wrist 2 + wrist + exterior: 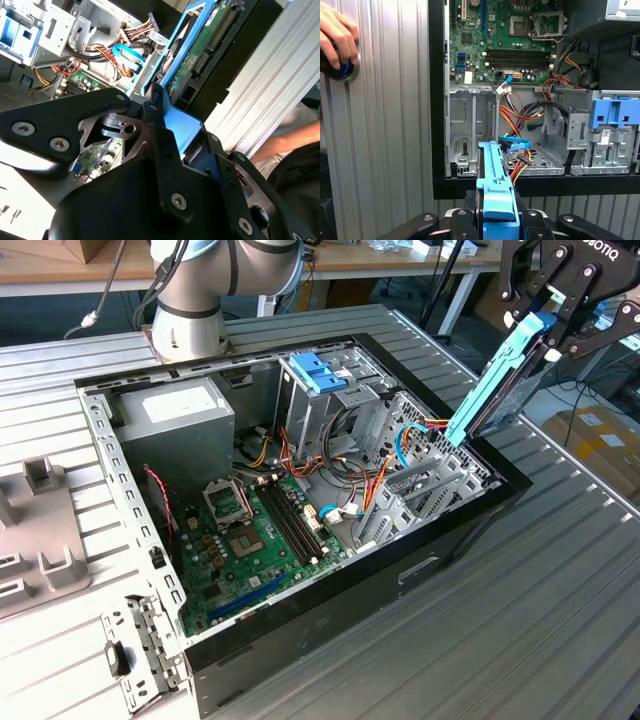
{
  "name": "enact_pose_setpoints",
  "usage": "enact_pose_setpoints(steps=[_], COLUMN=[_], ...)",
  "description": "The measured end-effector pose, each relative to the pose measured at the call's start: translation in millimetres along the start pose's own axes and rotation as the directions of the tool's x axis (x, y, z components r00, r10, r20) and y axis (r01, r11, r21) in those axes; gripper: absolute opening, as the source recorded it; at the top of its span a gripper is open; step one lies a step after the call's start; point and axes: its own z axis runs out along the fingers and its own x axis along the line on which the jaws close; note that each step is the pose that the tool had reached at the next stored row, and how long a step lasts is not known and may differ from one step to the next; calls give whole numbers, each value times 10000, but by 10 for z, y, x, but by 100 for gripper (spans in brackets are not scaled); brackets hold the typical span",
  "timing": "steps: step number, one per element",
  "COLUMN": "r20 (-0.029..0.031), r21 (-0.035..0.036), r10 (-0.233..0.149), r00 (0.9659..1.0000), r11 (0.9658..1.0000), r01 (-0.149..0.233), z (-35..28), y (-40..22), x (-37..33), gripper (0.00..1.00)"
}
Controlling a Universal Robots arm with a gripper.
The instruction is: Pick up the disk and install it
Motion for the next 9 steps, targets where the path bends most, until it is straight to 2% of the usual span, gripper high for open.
enact_pose_setpoints(steps=[2, 6, 9], r20=[-6, -98, -104], r21=[4, 40, 43], r10=[47, 553, 588], r00=[10000, 9984, 9982], r11=[10000, 9985, 9983], r01=[-47, -552, -587], z=[2, 5, 5], y=[0, 1, 1], x=[0, 1, 1], gripper=[37, 37, 37])
